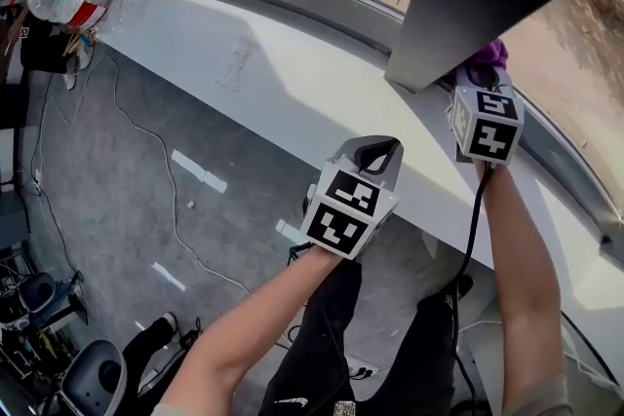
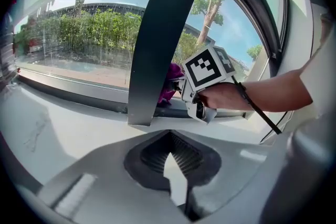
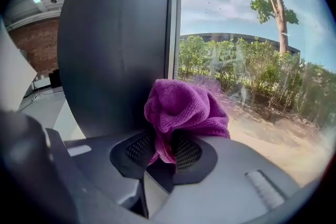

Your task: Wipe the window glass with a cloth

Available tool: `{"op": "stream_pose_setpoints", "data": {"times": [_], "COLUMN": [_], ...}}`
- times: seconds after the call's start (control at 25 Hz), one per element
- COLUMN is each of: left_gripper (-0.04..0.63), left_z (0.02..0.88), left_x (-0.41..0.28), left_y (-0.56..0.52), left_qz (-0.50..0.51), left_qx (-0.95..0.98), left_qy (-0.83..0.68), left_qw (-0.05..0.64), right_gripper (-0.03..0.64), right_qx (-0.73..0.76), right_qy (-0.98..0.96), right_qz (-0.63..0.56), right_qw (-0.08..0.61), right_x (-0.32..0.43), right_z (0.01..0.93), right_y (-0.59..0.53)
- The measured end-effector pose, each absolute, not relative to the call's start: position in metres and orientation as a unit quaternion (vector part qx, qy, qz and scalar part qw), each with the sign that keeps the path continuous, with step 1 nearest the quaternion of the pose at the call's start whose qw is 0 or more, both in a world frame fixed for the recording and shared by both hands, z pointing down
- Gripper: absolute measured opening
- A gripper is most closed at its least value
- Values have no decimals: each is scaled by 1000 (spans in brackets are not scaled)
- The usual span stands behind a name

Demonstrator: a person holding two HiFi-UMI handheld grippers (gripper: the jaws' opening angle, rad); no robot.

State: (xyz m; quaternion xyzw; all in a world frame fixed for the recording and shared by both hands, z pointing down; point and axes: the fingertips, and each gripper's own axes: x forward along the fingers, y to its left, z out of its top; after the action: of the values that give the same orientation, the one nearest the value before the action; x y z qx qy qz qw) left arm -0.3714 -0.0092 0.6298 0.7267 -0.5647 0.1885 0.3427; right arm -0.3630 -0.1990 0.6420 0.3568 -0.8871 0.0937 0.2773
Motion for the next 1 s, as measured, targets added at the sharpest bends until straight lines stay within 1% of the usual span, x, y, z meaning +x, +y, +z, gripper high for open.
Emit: {"op": "stream_pose_setpoints", "data": {"times": [0.2, 0.4, 0.52, 0.6, 0.76, 1.0], "left_gripper": [0, 0, 0, 0, 0, 0], "left_z": [634, 638, 640, 644, 648, 643], "left_x": [-370, -366, -358, -353, -337, -286], "left_y": [-10, -14, -18, -16, -17, -34], "left_qz": [187, 188, 191, 198, 206, 211], "left_qx": [727, 731, 734, 735, 738, 755], "left_qy": [-562, -558, -554, -550, -541, -519], "left_qw": [346, 345, 343, 345, 347, 341], "right_gripper": [103, 103, 104, 104, 104, 104], "right_qx": [351, 332, 326, 324, 328, 347], "right_qy": [-893, -882, -874, -871, -868, -858], "right_qz": [89, 117, 98, 91, 92, 78], "right_qw": [267, 313, 347, 358, 361, 370], "right_x": [-365, -370, -361, -354, -331, -265], "right_z": [639, 675, 689, 693, 692, 690], "right_y": [-187, -192, -201, -202, -200, -209]}}
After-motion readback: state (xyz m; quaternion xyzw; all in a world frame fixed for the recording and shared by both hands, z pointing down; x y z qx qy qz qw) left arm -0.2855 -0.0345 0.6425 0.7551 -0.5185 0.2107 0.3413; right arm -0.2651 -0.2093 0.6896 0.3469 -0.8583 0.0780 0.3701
